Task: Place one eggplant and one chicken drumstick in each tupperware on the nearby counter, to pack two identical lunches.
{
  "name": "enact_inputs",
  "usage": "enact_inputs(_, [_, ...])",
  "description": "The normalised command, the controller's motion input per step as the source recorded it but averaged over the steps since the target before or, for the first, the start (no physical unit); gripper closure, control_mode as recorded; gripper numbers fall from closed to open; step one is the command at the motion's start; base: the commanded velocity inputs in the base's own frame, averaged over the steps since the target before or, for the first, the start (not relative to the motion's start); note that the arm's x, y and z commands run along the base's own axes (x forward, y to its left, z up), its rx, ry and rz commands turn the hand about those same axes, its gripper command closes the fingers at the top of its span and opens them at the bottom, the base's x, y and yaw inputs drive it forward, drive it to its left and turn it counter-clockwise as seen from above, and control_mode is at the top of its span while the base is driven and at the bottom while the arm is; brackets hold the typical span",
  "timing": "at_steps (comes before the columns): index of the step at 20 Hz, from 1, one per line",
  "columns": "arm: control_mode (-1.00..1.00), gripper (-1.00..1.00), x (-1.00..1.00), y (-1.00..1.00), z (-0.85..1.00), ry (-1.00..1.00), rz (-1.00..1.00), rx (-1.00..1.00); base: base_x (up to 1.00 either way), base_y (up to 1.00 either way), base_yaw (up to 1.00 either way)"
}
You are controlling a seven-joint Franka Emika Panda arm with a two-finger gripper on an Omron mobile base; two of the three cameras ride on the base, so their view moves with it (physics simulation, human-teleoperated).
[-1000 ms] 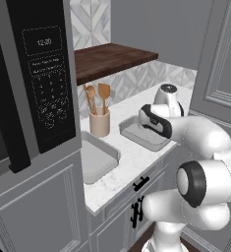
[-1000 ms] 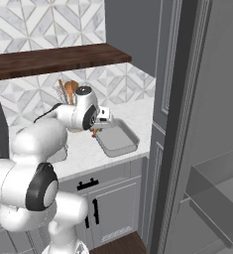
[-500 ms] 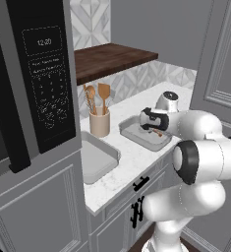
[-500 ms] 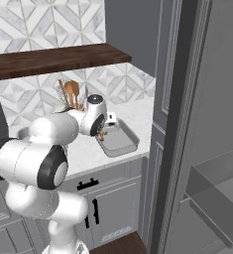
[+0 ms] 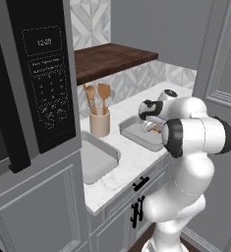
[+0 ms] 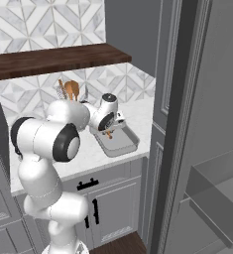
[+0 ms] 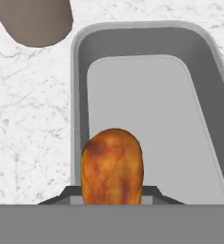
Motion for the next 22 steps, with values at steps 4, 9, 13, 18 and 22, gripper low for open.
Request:
enact_inputs(4, [-1.00,1.00,0.19,0.00,-0.35,0.02,0.04,-0.01,0.00,0.00,0.00])
enact_inputs(9, [-1.00,1.00,0.27,0.00,0.00,0.16,0.03,-0.04,0.00,0.00,0.00])
enact_inputs(13, [-1.00,1.00,0.38,0.00,0.01,0.26,0.00,-0.06,0.00,0.00,0.00])
enact_inputs(18, [-1.00,1.00,0.24,0.00,-0.04,0.17,0.00,-0.04,0.00,0.00,0.00])
enact_inputs(22, [-1.00,1.00,0.00,0.00,-0.34,0.01,0.00,0.00,0.00,0.00,0.00])
